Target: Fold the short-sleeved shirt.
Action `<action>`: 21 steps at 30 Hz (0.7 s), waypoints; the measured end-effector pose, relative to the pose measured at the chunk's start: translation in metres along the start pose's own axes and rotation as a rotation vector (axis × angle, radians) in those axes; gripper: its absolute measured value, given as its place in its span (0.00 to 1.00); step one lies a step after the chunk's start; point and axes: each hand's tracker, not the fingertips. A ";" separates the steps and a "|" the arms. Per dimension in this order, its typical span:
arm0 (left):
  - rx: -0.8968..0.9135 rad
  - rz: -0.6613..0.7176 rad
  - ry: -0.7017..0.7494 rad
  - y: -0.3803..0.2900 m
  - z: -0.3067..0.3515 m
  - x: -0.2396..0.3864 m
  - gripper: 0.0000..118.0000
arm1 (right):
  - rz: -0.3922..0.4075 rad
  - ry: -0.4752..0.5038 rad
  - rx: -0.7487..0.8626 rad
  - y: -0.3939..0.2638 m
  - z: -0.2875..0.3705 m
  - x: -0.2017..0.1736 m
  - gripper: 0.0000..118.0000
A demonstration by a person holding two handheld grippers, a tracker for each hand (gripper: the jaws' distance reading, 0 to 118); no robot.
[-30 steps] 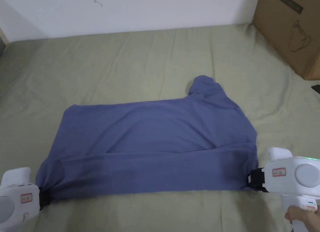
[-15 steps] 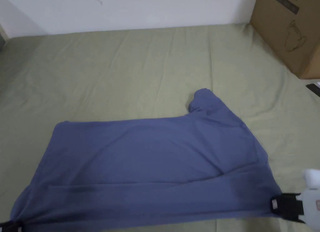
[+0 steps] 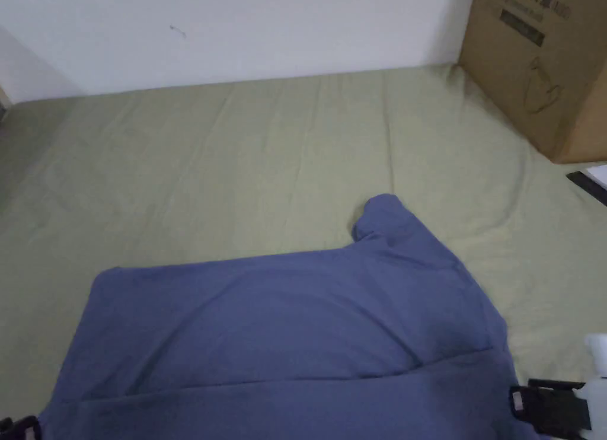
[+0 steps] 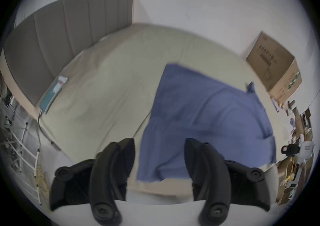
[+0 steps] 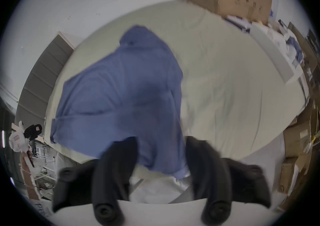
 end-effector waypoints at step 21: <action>-0.046 -0.150 0.067 0.054 -0.095 0.071 0.00 | 0.003 -0.041 -0.087 0.229 -0.203 -0.016 0.86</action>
